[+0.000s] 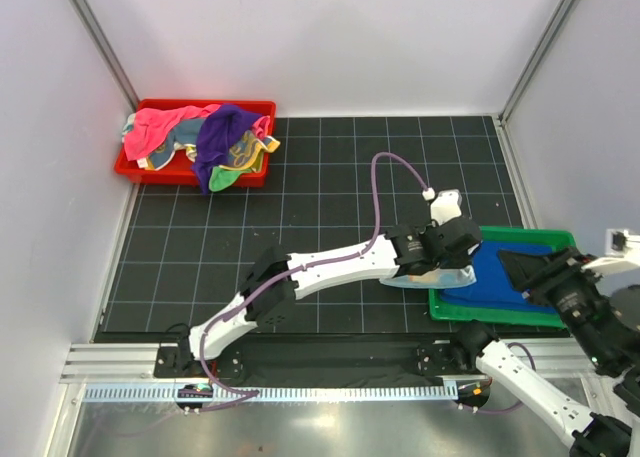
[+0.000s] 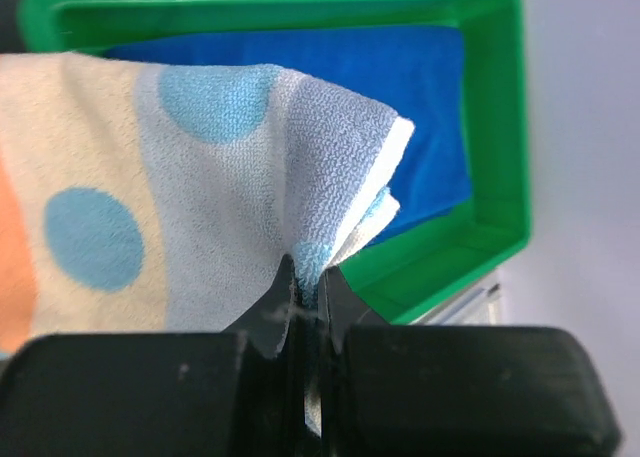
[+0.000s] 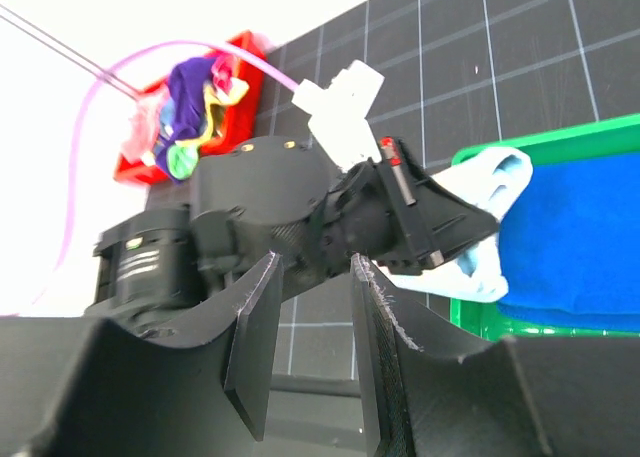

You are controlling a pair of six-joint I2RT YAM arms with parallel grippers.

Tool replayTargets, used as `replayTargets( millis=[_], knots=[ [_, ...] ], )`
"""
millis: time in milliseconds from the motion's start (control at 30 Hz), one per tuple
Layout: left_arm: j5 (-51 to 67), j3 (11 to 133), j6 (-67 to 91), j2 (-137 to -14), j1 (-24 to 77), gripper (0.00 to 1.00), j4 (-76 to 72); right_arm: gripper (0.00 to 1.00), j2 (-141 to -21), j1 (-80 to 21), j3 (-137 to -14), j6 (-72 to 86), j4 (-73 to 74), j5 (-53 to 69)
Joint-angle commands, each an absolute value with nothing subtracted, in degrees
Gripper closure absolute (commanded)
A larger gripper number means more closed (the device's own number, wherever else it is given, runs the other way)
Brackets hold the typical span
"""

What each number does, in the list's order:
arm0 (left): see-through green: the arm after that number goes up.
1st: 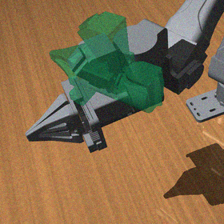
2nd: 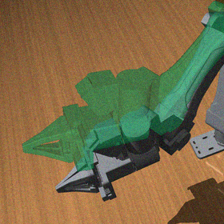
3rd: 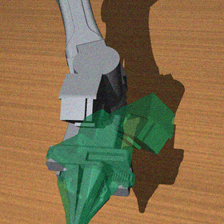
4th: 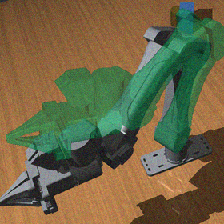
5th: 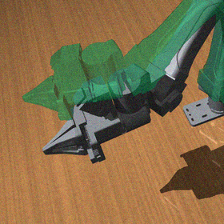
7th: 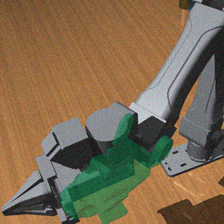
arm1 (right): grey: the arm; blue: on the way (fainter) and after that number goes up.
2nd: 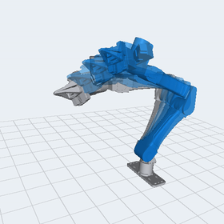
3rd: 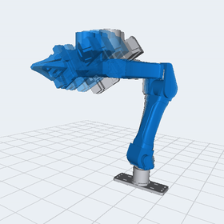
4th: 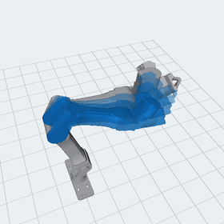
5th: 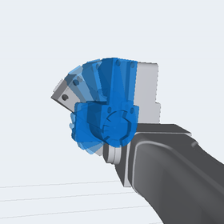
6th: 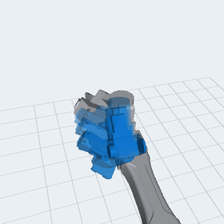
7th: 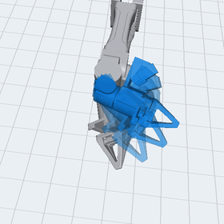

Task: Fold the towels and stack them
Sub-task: Neatly place the folded towel into the bin

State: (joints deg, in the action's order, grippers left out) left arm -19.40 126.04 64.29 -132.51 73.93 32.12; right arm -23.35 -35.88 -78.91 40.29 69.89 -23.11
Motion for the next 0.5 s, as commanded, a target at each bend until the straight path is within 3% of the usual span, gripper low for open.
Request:
replayTargets(
  millis=[0, 467],
  knots=[
    [-15.8, 132.5, 65.7, -135.3, 73.8, 1.00, 27.2, 0.59, -21.4, -35.9, -82.1, 38.6, 72.9, -25.6],
    [-13.9, 140.9, 71.1, -143.6, 74.1, 1.00, 16.4, 0.59, -14.0, -35.8, -84.5, 36.0, 70.8, -25.4]
  ],
)
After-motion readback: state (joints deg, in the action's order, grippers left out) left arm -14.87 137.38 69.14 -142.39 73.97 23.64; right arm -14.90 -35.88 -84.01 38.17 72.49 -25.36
